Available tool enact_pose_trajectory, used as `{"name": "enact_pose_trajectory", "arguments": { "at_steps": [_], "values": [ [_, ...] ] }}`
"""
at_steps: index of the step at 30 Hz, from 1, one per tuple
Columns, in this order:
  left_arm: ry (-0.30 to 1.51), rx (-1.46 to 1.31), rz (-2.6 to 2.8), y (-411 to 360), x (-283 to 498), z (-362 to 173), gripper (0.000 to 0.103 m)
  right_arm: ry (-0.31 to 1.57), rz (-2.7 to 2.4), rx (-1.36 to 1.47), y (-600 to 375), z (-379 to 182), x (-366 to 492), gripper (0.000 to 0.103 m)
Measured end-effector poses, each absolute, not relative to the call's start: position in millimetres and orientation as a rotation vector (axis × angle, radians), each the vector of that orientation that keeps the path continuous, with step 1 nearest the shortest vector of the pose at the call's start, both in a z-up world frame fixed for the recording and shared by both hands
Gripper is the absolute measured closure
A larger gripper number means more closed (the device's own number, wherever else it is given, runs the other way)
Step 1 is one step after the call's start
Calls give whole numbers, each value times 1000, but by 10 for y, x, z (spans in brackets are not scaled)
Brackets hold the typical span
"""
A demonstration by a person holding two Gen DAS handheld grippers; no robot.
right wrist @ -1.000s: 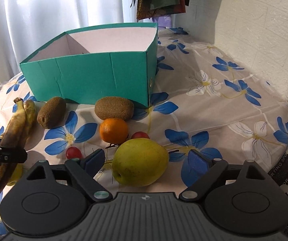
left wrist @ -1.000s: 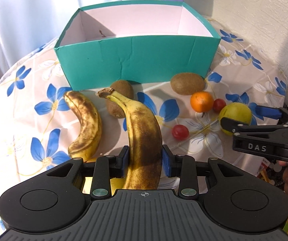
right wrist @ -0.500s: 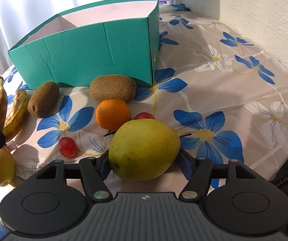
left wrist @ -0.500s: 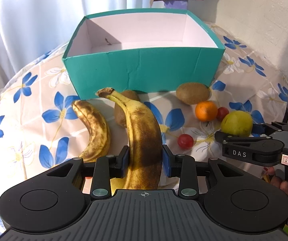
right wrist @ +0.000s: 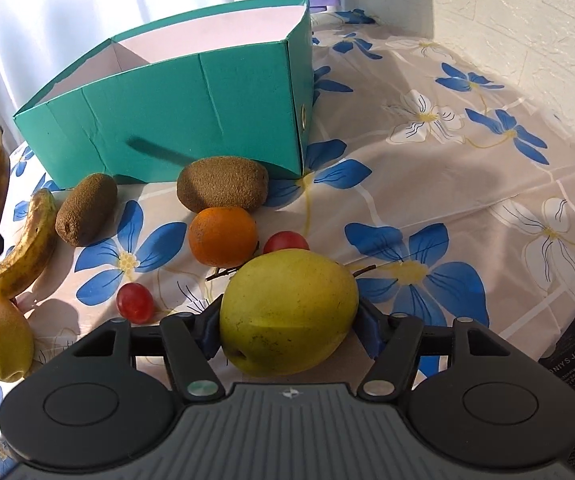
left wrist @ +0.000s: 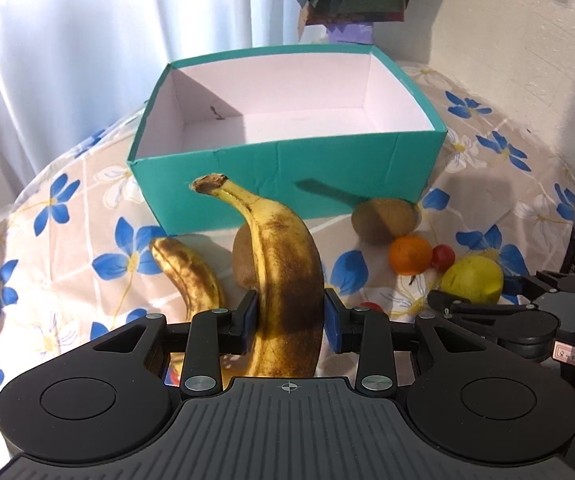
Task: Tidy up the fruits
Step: 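Lift the banana with the left tool while the right tool grasps the yellow pear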
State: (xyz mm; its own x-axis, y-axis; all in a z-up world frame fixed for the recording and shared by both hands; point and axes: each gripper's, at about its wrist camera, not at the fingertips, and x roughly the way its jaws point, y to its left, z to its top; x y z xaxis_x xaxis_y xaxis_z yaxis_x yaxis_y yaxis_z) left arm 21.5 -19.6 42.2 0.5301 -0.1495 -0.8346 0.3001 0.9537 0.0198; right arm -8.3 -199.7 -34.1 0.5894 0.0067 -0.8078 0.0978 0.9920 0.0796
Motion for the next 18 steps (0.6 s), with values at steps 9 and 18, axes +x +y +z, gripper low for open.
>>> {"name": "enact_pose_trajectory", "arguments": {
  "at_steps": [9,18],
  "values": [
    [898,174,-203,-287,594,709,66,874,-46,156,-2045,-56,-220,39],
    [872,138,-108,-377,1225,670,66,798,-25,155,-2015,216,-229,39]
  ]
}}
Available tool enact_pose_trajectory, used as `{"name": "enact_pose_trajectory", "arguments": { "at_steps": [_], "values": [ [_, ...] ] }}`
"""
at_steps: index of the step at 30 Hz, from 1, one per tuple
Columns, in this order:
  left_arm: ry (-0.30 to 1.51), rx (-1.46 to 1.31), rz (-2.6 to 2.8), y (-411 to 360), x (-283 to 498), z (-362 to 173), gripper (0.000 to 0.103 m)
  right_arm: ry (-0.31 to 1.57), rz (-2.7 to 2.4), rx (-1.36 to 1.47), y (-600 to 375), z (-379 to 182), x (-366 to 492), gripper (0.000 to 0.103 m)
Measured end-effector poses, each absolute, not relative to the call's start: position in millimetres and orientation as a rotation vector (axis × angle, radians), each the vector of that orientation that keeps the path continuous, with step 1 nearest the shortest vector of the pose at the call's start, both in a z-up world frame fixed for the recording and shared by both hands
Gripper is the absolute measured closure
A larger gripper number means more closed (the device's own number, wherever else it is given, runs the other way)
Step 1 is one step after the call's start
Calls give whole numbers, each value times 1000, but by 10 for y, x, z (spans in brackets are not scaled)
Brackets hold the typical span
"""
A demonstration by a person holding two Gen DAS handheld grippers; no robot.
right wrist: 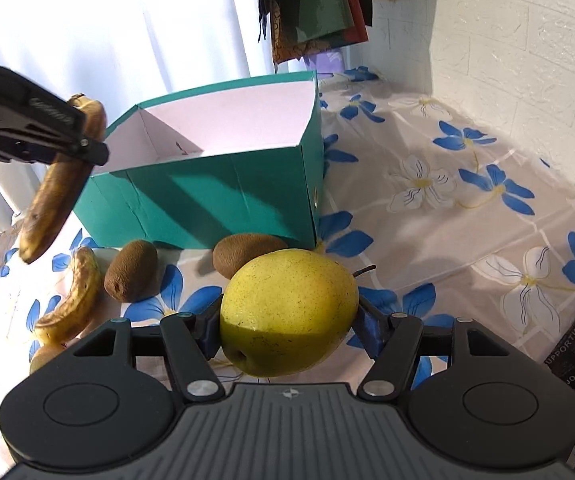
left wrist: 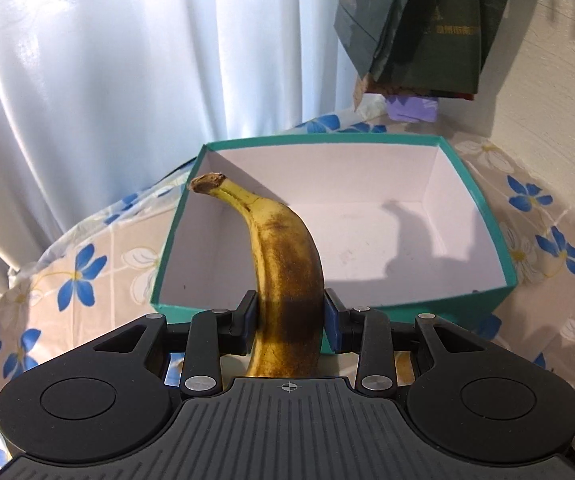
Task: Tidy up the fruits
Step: 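Lift the banana with the left tool while the right tool grasps the yellow pear, then lower the banana into the teal box and open the left tool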
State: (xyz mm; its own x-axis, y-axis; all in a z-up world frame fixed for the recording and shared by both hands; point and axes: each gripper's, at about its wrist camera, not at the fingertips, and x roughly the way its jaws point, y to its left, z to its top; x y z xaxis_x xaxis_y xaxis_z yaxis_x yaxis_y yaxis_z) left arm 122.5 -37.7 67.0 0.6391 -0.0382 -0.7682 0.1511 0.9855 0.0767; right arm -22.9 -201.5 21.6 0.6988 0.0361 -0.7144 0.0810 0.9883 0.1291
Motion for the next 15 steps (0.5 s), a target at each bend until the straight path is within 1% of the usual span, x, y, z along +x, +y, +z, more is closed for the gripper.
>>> {"name": "enact_pose_trajectory", "arguments": {
  "at_steps": [9,15],
  "values": [
    [854,112,-85,-430,1597,641,66,764,-32,159,-2054,300,-213,39],
    [821,80,-110,-441,1654,773,66,763,-45,165,-2081,306,-182,39]
  ]
}}
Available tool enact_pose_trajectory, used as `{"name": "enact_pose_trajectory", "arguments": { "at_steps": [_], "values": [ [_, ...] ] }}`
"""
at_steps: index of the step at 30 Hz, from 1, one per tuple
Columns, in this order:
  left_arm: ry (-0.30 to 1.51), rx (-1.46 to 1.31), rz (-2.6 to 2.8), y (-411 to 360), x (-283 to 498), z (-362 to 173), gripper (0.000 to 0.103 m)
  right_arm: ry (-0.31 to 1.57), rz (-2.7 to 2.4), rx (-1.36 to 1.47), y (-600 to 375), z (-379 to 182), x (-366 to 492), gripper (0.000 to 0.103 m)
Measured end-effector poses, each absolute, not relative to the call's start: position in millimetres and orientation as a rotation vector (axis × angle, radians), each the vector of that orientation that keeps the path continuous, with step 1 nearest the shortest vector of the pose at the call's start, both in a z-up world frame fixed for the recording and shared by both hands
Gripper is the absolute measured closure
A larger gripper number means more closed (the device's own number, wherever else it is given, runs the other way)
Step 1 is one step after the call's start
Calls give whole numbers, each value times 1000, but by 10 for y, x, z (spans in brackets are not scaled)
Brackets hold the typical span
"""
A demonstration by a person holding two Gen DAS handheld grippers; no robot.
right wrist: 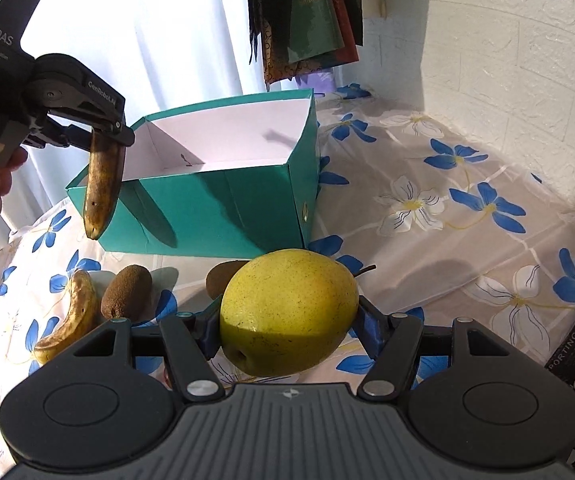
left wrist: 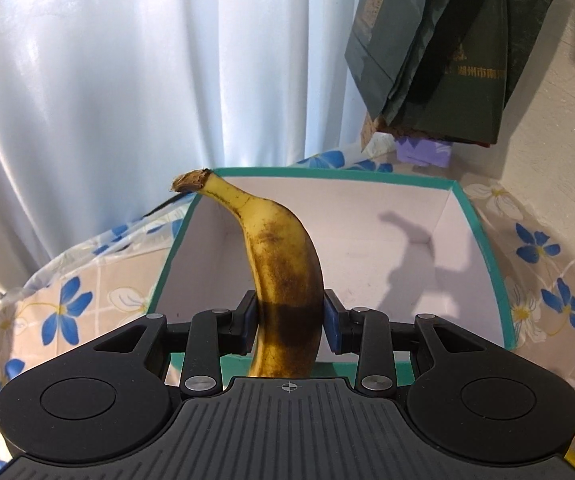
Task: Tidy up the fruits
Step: 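Lower the banana into the teal box and open the left tool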
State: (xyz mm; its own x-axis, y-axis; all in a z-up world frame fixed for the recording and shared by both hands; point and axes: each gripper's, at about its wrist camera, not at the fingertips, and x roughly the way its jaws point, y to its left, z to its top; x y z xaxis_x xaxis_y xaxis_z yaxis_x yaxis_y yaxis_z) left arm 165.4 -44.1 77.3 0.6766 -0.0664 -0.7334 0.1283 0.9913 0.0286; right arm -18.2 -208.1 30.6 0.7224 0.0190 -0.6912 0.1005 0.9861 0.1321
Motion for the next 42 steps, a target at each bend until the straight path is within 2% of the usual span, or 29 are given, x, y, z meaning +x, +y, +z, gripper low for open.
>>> {"name": "enact_pose_trajectory", "arguments": {
  "at_steps": [12,22,26,29,36,40,42],
  "values": [
    [804,12,-67,-435,2071,680,66,783,-47,173,-2104,267,-169,39],
    [873,-5,-70,-403,2313,486,66,795,-67,185,-2148,234,-157,39],
    [930,33,-81,-457,2431,310,66,801,-63,191,-2142,216,-117,39],
    [971,39,-79,-472,2519,159,74,805,-54,191,-2124,210,-89,39],
    [973,157,-65,-663,2487,51,72,804,-61,193,-2141,218,-54,38],
    [964,134,-87,-662,2450,102,69,796,-70,198,-2170,230,-40,39],
    [939,165,-87,-683,2391,136,43,793,-73,197,-2182,238,-26,38]
  ]
}}
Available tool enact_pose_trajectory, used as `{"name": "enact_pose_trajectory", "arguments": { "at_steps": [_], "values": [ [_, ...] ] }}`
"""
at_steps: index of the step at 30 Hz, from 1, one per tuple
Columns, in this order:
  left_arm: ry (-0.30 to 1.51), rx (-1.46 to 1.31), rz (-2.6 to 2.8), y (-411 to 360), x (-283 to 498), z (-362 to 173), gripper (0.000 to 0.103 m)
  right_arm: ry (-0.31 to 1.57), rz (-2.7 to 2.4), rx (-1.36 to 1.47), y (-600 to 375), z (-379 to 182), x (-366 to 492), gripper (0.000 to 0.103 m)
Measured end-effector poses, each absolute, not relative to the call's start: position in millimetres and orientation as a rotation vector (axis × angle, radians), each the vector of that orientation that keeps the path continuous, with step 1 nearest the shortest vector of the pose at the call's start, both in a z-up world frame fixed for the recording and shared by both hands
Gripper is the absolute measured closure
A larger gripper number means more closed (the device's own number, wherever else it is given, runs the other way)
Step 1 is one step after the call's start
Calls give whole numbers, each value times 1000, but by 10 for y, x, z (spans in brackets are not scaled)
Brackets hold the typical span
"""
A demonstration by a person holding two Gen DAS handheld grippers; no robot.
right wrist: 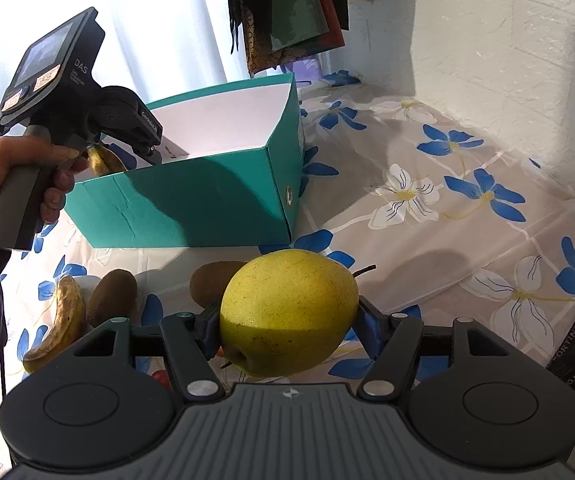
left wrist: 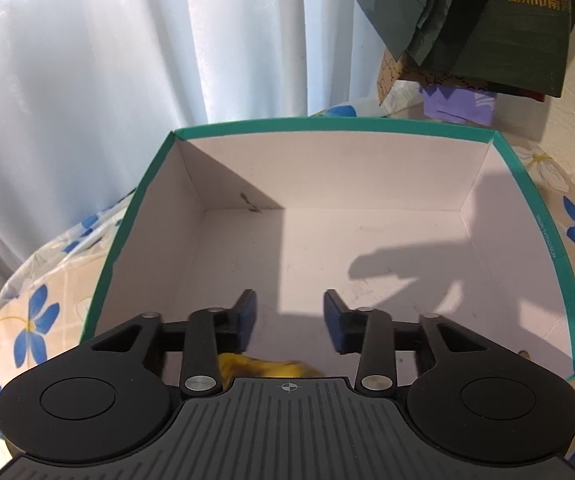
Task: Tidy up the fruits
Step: 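Lower the banana into the teal box and open the left tool, then carry the pear over the teal box and open the right tool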
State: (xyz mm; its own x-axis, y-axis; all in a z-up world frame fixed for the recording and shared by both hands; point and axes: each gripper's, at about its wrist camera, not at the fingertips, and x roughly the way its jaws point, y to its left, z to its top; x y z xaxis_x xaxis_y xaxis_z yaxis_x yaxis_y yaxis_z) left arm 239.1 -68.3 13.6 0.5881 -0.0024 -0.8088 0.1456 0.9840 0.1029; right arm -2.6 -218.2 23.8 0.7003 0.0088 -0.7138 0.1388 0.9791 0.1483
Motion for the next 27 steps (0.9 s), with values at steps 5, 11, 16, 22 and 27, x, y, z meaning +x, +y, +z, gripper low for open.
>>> {"name": "enact_pose_trajectory", "arguments": {
  "at_steps": [5,11,16,22,27],
  "values": [
    [1021,159,-124,-705,2330,-26,53,784,-71,198,-2190,259,7,38],
    [1035,174,-137,-683,2228,-65,59,777,-61,194,-2185,281,4,38],
    [1023,199,-147,-705,2140,-40,58,769,-57,193,-2204,297,17,38],
    [877,209,-62,-648,1890,193,48,723,-41,175,-2188,421,77,38],
    [805,188,-2,-453,1631,440,34,673,-25,154,-2151,537,156,38]
  ]
}}
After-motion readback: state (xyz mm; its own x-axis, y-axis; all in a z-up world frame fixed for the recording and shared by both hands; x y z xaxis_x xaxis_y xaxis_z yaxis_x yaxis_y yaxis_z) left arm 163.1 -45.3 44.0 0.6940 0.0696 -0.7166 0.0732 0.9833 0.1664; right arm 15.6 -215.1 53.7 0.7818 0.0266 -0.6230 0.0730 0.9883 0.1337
